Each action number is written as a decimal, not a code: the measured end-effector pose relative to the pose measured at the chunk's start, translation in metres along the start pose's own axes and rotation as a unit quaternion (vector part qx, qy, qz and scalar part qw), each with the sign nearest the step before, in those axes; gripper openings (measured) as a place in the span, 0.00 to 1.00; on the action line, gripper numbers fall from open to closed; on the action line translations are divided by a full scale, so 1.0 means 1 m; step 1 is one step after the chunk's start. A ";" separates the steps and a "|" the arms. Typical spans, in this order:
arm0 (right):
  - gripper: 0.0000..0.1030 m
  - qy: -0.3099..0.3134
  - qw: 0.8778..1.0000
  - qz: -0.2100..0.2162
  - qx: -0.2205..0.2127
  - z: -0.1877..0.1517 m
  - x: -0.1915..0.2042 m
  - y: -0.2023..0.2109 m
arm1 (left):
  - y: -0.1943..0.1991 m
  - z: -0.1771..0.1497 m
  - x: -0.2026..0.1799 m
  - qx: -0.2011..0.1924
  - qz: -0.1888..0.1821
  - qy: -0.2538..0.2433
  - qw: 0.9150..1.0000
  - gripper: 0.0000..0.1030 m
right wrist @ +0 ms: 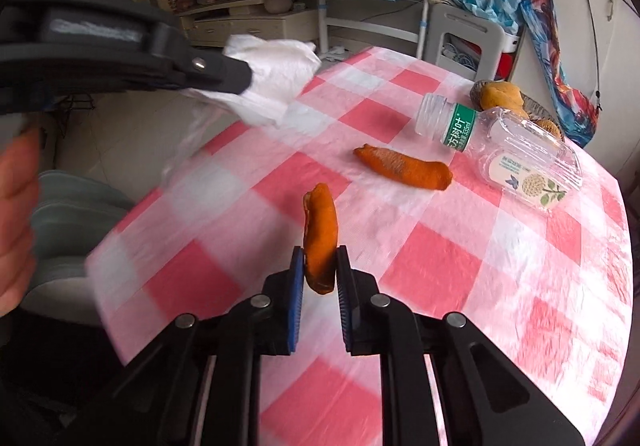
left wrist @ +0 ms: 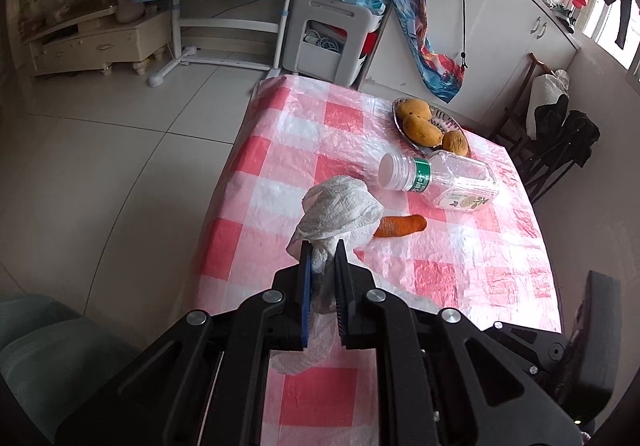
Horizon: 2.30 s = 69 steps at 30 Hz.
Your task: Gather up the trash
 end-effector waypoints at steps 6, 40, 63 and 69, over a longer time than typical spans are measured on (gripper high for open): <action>0.16 0.035 0.997 0.063 0.014 -0.041 0.037 0.038 | 0.020 -0.048 -0.002 0.009 -0.005 0.005 1.000 0.10; 0.86 -0.048 0.992 -0.116 0.014 -0.149 0.008 0.096 | 0.089 -0.221 -0.001 0.025 0.081 0.014 0.996 0.76; 0.87 0.029 0.991 -0.128 0.023 -0.156 0.033 0.084 | 0.097 -0.199 -0.001 -0.027 0.096 0.024 0.995 0.84; 0.87 0.034 0.991 -0.126 0.025 -0.156 0.036 0.084 | 0.096 -0.201 -0.002 -0.026 0.096 0.021 0.995 0.84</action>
Point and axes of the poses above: each gripper's, at about its wrist camera, not at the fingertips, and y roughly against the way its jaws point, x to its left, z to its top, the point moved 8 cm from there along -y, roughly the way its jaws point, and after that the axes turned 1 degree about z, right-handed, at the moved point
